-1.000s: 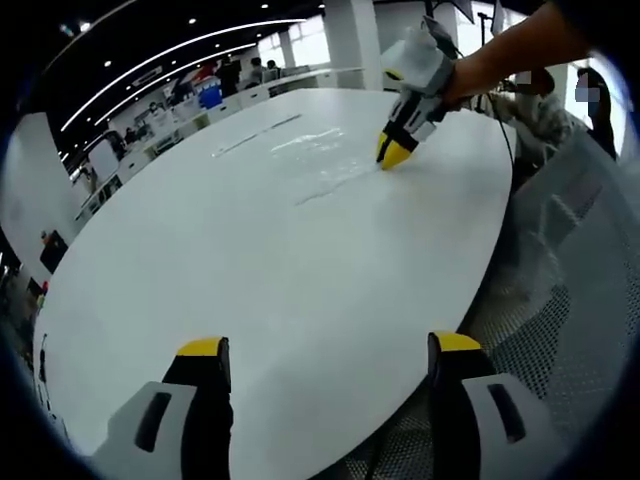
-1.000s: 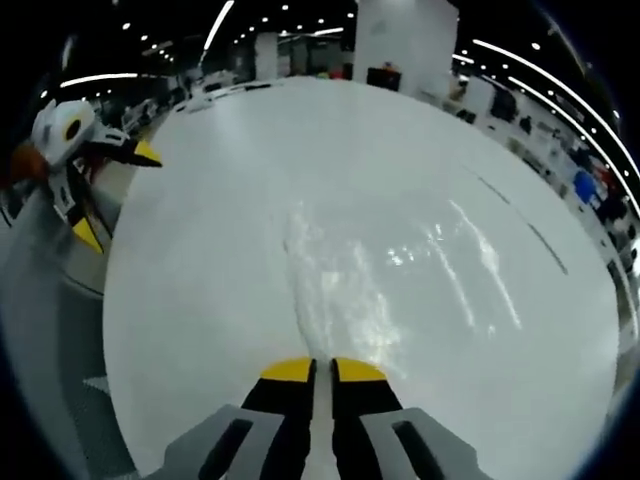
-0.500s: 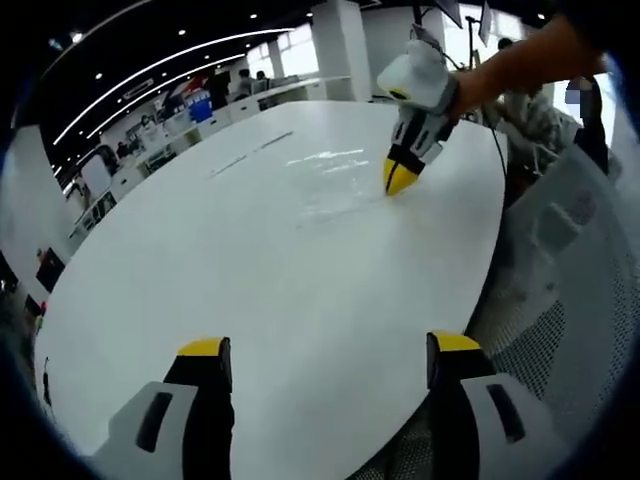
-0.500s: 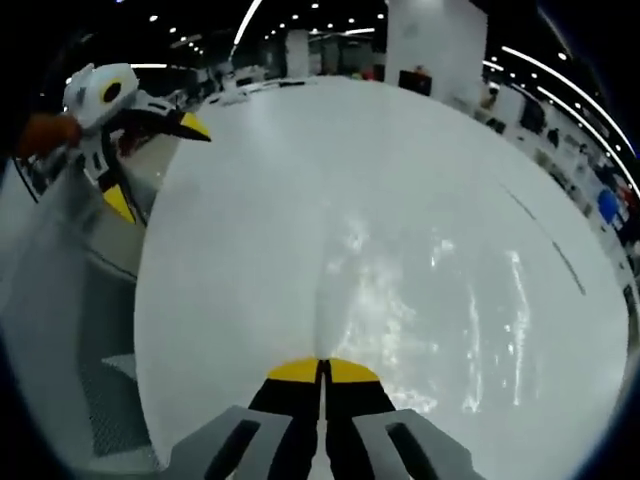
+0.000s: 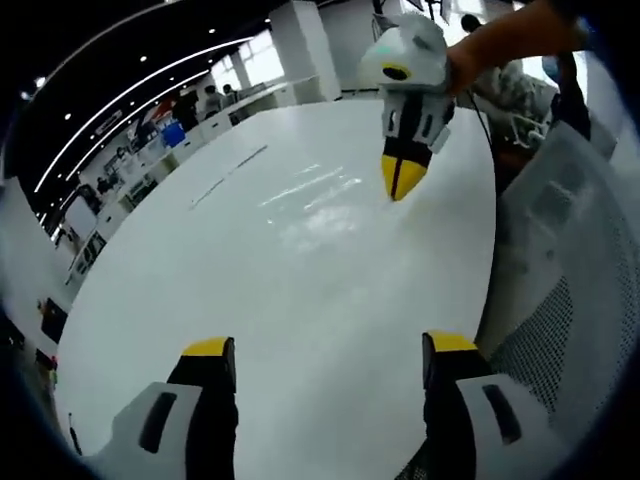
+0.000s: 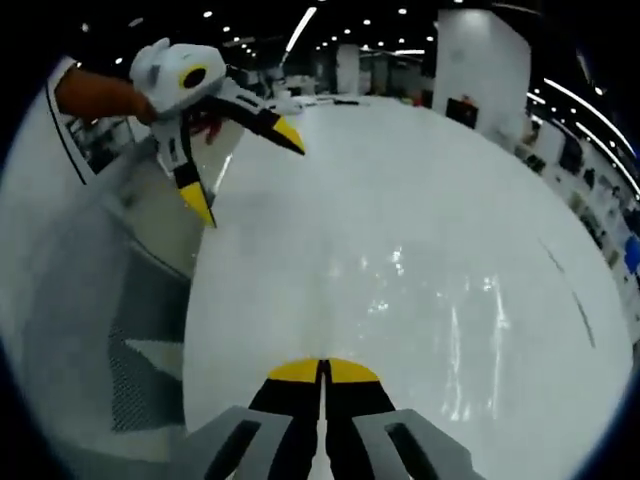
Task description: Open the resealable bag by pulling the two sides of the seal apart until the entire bag opening is separated and visibly accessible.
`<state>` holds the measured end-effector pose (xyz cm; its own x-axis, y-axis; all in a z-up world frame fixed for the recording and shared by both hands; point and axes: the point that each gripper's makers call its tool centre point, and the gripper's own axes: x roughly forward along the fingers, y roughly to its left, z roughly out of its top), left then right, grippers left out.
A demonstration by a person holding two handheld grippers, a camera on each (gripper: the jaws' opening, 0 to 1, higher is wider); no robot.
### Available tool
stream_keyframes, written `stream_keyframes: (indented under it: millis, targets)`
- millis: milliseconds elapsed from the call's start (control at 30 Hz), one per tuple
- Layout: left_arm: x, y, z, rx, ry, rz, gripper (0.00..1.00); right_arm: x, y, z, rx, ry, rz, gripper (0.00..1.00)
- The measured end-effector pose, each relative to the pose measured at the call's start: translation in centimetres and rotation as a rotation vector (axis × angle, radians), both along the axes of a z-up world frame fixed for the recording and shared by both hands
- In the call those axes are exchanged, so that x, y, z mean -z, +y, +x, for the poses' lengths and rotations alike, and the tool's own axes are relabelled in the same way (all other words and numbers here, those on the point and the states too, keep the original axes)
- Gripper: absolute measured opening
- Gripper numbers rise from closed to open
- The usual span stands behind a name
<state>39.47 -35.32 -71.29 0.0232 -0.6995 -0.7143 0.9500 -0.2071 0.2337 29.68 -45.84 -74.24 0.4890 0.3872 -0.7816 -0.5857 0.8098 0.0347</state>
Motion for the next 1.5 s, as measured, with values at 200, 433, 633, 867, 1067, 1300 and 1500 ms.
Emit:
stream_keyframes:
  millis: [200, 433, 633, 867, 1067, 1300, 1500]
  targets:
    - [-0.1, -0.8, -0.8, 0.074, -0.024, -0.001, 0.7, -0.6, 1.2, -0.8, -0.112, 0.018, -0.028, 0.0]
    - [0.2, -1.5, -1.5, 0.158, -0.065, 0.004, 0.59, -1.8, 1.8, -0.9, -0.168, -0.014, -0.041, 0.0]
    - [0.2, -2.4, -2.3, 0.26, -0.128, -0.007, 0.45, -2.5, 2.1, -1.3, -0.217, -0.04, -0.058, 0.0]
    - [0.2, -3.0, -2.7, 0.355, -0.183, 0.005, 0.2, -3.2, 2.1, -1.7, -0.22, -0.056, -0.053, 0.0]
    - [0.3, -3.5, -3.7, 0.409, -0.183, 0.011, 0.07, -3.4, 1.9, -1.9, -0.216, -0.068, -0.057, 0.0]
    - [0.6, -3.4, -4.3, 0.401, -0.157, 0.029, 0.0, -3.4, 1.7, -2.2, -0.193, -0.071, -0.045, 0.0]
    - [0.5, -3.4, -4.2, 0.398, -0.168, 0.038, 0.0, -3.4, 1.6, -2.0, -0.132, -0.07, -0.017, 0.0]
